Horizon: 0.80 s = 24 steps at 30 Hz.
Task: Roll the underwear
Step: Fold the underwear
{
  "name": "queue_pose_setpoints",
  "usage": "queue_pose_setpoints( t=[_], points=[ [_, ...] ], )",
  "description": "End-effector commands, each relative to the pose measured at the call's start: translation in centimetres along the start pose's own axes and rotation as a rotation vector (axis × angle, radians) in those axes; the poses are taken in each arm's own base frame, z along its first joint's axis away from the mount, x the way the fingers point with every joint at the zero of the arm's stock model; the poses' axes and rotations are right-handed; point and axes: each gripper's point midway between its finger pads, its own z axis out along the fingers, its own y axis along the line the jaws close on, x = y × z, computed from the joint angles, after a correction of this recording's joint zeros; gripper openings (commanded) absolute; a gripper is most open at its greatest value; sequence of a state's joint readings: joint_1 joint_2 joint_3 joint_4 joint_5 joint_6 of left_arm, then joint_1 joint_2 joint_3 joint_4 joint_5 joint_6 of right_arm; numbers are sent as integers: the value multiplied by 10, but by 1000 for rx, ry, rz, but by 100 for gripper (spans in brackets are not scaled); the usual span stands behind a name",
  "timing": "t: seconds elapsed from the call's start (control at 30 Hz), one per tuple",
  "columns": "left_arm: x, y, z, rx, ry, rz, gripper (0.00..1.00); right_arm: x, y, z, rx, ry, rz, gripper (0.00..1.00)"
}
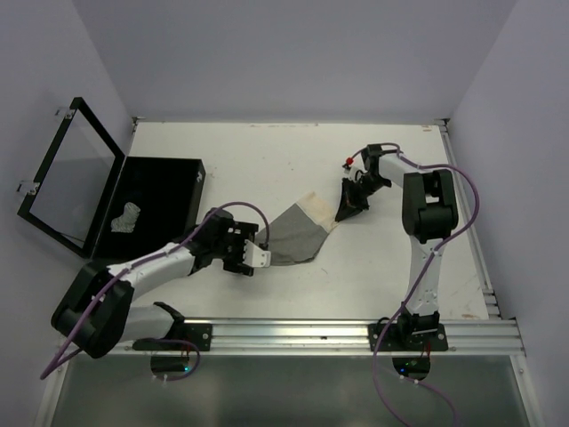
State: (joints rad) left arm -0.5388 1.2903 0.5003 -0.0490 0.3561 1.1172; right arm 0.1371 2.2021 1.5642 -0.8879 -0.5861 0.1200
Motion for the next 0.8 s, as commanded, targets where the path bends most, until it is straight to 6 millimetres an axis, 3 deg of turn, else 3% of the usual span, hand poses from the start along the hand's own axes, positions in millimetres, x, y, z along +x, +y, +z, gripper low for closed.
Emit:
queue_pose_setpoints(
  t=[0.0, 0.13, 0.17, 0.23, 0.27, 0.33, 0.37, 0.4, 0.43, 0.47, 0.53, 0.57, 0.63, 0.77],
  points=[
    [-37, 13, -22, 33, -114, -50, 91, 5, -26, 12, 83, 6, 0, 0],
    [-89, 48, -50, 61, -230, -223, 80, 11, -28, 17, 73, 20, -4, 0],
    [-103, 68, -55, 40, -256, -244, 79, 11, -28, 17, 70, 16, -8, 0],
    [-113, 87, -54, 19, -273, -357, 79, 12, -28, 18, 70, 15, -8, 0],
    [-117, 103, -43, 12, -272, -390, 77, 11, -28, 19, 68, 11, -12, 0],
    [-117, 116, -26, 15, -246, -520, 73, 10, -28, 19, 66, 7, -16, 0],
    [-116, 128, -6, 37, -231, -572, 70, 10, -29, 19, 67, 6, -17, 0],
    [-115, 130, 5, 58, -220, -645, 68, 9, -28, 20, 69, 5, -21, 0],
    [-106, 124, 29, 100, -189, -703, 68, 9, -30, 20, 70, 7, -22, 0],
    [-114, 139, 35, 88, -214, -717, 66, 9, -30, 20, 73, 7, -26, 0],
    [-108, 137, 63, 121, -194, -802, 66, 8, -32, 20, 81, 6, -29, 0],
    [-113, 149, 68, 105, -217, -806, 66, 9, -33, 20, 84, 7, -29, 0],
    [-103, 146, 93, 112, -174, -850, 64, 8, -33, 20, 84, 5, -30, 0],
    [-98, 162, 116, 60, -174, -851, 60, 10, -35, 23, 88, 15, -25, 0]
  ],
)
